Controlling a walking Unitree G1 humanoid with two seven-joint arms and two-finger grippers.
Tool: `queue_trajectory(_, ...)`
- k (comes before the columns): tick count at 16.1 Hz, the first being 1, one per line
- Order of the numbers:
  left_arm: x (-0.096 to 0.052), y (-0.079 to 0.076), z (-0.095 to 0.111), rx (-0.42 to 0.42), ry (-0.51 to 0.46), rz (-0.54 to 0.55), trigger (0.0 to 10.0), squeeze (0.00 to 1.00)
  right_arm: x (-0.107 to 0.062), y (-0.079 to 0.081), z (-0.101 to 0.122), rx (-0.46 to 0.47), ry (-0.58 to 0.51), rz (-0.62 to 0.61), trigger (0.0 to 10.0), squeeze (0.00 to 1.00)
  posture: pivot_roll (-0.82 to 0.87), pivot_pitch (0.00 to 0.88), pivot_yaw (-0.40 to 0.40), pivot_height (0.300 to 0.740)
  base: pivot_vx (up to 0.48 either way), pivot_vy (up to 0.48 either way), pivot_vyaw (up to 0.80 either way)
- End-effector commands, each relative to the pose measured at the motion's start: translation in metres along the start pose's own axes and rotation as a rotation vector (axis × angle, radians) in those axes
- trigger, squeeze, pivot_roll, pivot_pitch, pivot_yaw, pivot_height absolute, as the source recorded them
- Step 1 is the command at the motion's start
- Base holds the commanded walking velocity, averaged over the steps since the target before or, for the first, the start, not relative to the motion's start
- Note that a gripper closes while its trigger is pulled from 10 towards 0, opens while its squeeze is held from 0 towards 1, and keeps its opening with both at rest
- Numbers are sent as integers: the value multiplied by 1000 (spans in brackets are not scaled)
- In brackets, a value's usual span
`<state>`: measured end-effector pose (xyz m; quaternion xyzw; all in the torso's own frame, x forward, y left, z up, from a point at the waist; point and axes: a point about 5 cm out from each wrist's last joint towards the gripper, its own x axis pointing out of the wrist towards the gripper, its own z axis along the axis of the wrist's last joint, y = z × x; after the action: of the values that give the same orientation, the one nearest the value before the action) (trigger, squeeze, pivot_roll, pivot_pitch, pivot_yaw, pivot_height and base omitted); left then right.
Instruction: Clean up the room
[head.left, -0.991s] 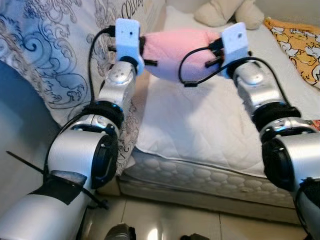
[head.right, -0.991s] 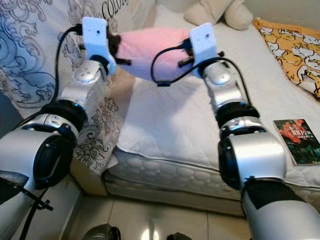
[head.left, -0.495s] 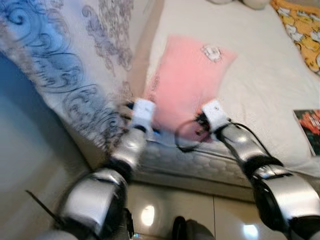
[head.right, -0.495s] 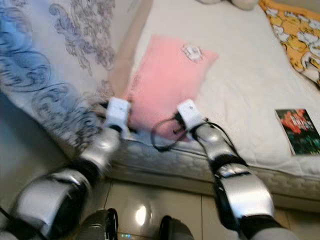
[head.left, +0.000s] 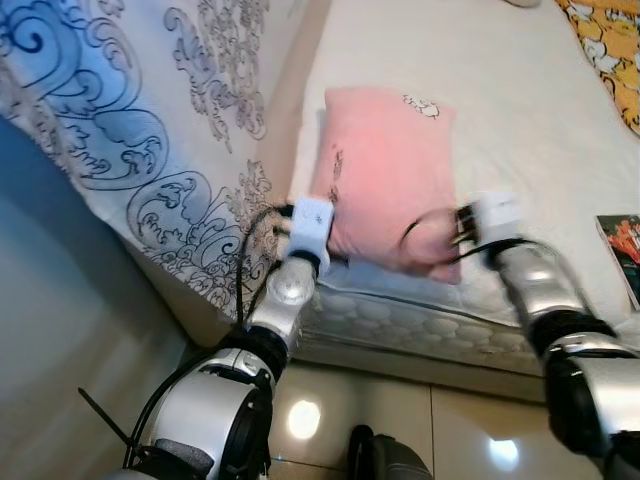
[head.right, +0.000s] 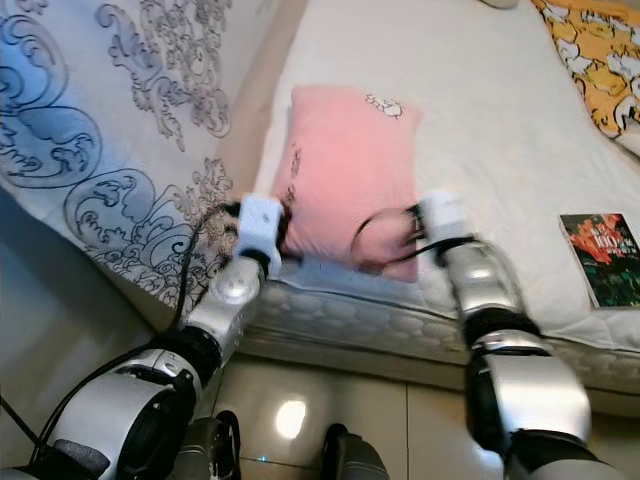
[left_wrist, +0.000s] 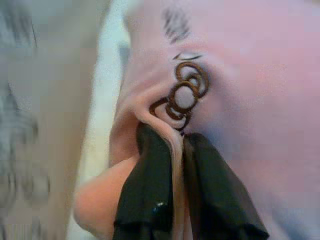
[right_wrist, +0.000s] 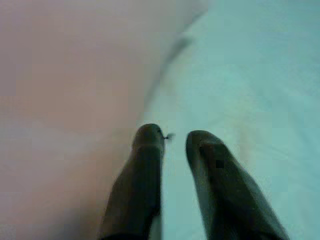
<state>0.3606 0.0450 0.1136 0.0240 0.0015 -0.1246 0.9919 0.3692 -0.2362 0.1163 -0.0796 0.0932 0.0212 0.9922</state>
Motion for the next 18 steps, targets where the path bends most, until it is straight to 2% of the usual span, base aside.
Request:
queue_trajectory(1, 3, -13, 15, -11, -77, -33, 10000, 1000, -3, -1, -2, 83, -47, -6, 10000, 1000, -39, 177, -76, 740, 0, 0, 0)
queue_trajectory(3, 3, -5, 19, 10, -104, -27, 10000, 1000, -4, 9, -5, 106, -79, 34, 10000, 1000, -40, 149, -63, 740, 0, 0, 0)
queue_trajectory(6, -8, -1, 14, 26, -109, -65, 10000, 1000, -13, 18, -21, 119, -95, 61, 10000, 1000, -40, 85, -38, 740, 0, 0, 0)
queue_trajectory(8, -18, -10, 8, -11, -87, -123, 10000, 1000, -20, 14, -31, 103, -81, 42, 10000, 1000, -40, 49, -29, 740, 0, 0, 0)
queue_trajectory(9, -27, -21, 1, -36, -55, -183, 10000, 1000, -23, 12, -36, 103, -77, 31, 10000, 1000, -42, 25, -25, 740, 0, 0, 0)
queue_trajectory(10, -36, -30, -3, -45, -37, -234, 10000, 1000, -28, 8, -41, 88, -73, 11, 10000, 180, -42, 8, -24, 740, 0, 0, 0)
queue_trajectory(11, -38, -33, -4, -45, -34, -251, 10000, 1000, -29, 8, -43, 88, -72, 7, 10000, 0, -41, 0, -23, 740, 0, 0, 0)
queue_trajectory(12, -38, -27, -1, -21, -52, -243, 10000, 114, -34, 3, -42, 95, -103, -36, 10000, 0, -40, 0, -19, 740, 0, 0, 0)
queue_trajectory(13, -36, -20, 3, 5, -74, -214, 10000, 0, -36, 2, -38, 96, -138, -59, 10000, 0, -41, 0, -18, 740, 0, 0, 0)
queue_trajectory(14, -33, -8, 13, 61, -128, -173, 10000, 0, -39, 0, -28, 88, -210, -101, 10000, 0, -42, 0, -17, 740, 0, 0, 0)
queue_trajectory(15, -33, 15, 28, 90, -200, -90, 10000, 0, -52, 5, -15, 59, -320, -148, 10000, 0, -64, 0, -6, 740, 0, 0, 0)
queue_trajectory(16, -37, 33, 37, 116, -242, -24, 10000, 0, -64, 11, -8, 40, -385, -180, 10000, 0, -76, 0, 2, 740, 0, 0, 0)
queue_trajectory(17, -44, 49, 37, 130, -241, 28, 10000, 1000, -77, 21, -8, 20, -417, -173, 10000, 0, -84, 0, 9, 740, 0, 0, 0)
queue_trajectory(18, -48, 57, 32, 114, -218, 57, 10000, 1000, -84, 26, -12, 27, -417, -178, 10000, 0, -87, 0, 11, 740, 0, 0, 0)
